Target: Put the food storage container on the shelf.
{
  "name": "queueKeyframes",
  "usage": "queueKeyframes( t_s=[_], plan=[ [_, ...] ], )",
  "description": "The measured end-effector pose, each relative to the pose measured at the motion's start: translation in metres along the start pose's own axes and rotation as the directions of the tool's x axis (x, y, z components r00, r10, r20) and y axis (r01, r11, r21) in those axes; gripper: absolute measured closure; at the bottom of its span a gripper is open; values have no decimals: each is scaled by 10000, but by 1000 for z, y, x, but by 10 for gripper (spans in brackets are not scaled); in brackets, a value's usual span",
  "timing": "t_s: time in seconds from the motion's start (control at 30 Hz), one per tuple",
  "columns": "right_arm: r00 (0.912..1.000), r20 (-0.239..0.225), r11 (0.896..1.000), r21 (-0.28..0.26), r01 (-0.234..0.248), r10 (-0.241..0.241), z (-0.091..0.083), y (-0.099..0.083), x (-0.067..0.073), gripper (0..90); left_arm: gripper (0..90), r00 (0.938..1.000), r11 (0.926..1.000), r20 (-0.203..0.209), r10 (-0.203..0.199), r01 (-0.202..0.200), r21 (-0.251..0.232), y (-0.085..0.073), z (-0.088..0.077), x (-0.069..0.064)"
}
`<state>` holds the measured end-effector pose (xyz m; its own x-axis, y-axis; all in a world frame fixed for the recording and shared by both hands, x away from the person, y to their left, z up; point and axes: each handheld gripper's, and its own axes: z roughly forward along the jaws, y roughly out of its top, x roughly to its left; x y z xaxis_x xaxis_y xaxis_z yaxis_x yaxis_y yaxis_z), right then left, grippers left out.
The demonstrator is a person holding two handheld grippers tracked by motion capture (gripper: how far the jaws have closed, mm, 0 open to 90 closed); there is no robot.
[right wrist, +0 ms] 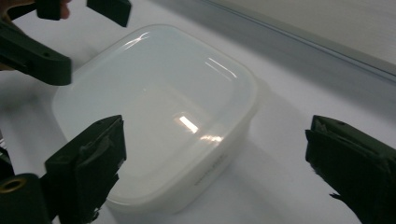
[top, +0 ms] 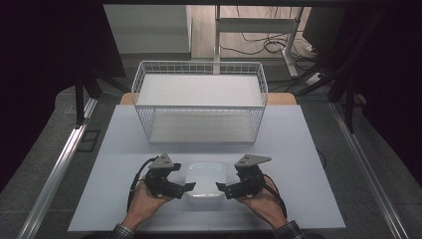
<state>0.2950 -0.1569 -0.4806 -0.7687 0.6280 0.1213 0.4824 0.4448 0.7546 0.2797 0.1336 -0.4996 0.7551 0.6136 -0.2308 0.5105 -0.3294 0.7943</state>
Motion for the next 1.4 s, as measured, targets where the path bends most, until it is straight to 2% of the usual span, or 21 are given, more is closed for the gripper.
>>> queueKeyframes(
  t_s=[0.13, 0.23, 0.33, 0.4, 0.43, 0.5, 0.53, 0.57, 0.67, 0.7, 0.77, 0.87, 0.97, 1.07, 1.17, 1.2, 1.23, 1.27, 1.4],
  plan=[
    [9999, -120, 10000, 70, -43, 44, 7, 2, 2, 87, 100, 10000, 9997, 59, -32, 30, 233, -3, 9, 1],
    [9986, -377, 9988, 322, -361, 373, 13, 0, 1, 124, 113, 9973, 9984, 514, -518, 506, 254, -5, 12, 6],
    [9912, -980, 9951, 525, -841, 889, 14, -2, -2, 168, 161, 9885, 9950, 1160, -973, 938, 348, -8, 12, 10],
    [9835, -1348, 9917, 613, -1132, 1206, 13, -3, -4, 243, 190, 9861, 9929, 1199, -1152, 1108, 429, -8, 11, 9],
    [9799, -1450, 9893, 692, -1284, 1373, 13, -3, -4, 246, 205, 9851, 9918, 1198, -1235, 1184, 485, -8, 10, 8],
    [9791, -1393, 9871, 820, -1374, 1479, 11, -3, -3, 282, 248, 9815, 9885, 1224, -1470, 1412, 548, -9, 7, 7],
    [9779, -1393, 9855, 889, -1445, 1560, 9, -3, -3, 316, 284, 9765, 9849, 1334, -1695, 1631, 576, -10, 5, 9],
    [9736, -1426, 9815, 964, -1656, 1783, 7, -3, -5, 363, 333, 9716, 9822, 1468, -1856, 1794, 549, -12, 2, 11],
    [9524, -1710, 9647, 1209, -2338, 2523, 1, -6, -10, 467, 468, 9559, 9735, 1845, -2285, 2229, 510, -17, -4, 15],
    [9457, -1759, 9589, 1276, -2535, 2734, -1, -6, -11, 514, 500, 9541, 9720, 1856, -2348, 2296, 497, -17, -5, 15],
    [9406, -1756, 9538, 1314, -2701, 2905, -6, -6, -12, 579, 558, 9497, 9683, 1888, -2498, 2458, 451, -17, -8, 14],
    [9288, -1720, 9424, 1259, -3098, 3283, -11, -7, -11, 638, 613, 9496, 9648, 1717, -2622, 2619, 252, -17, -10, 11],
    [9231, -1680, 9373, 1061, -3319, 3459, -15, -8, -10, 700, 677, 9485, 9603, 1582, -2745, 2789, -57, -16, -13, 11],
    [9236, -1629, 9375, 860, -3372, 3471, -17, -7, -9, 734, 718, 9439, 9537, 1544, -2920, 2996, -276, -16, -15, 12],
    [9293, -1460, 9406, 633, -3335, 3393, -18, -8, -8, 769, 758, 9416, 9492, 1513, -3009, 3110, -475, -16, -17, 11],
    [9302, -1367, 9402, 564, -3359, 3405, -18, -8, -7, 789, 780, 9446, 9507, 1443, -2947, 3050, -552, -16, -18, 10],
    [9389, -1171, 9462, 442, -3206, 3236, -18, -7, -6, 792, 798, 9481, 9526, 1304, -2899, 2990, -568, -15, -18, 8],
    [9458, -1038, 9515, 377, -3055, 3078, -18, -7, -5, 792, 798, 9483, 9524, 1265, -2909, 2996, -558, -15, -18, 8],
    [9484, -1001, 9537, 261, -2997, 3008, -17, -7, -4, 793, 799, 9523, 9549, 1104, -2844, 2917, -559, -14, -18, 8]
  ],
)
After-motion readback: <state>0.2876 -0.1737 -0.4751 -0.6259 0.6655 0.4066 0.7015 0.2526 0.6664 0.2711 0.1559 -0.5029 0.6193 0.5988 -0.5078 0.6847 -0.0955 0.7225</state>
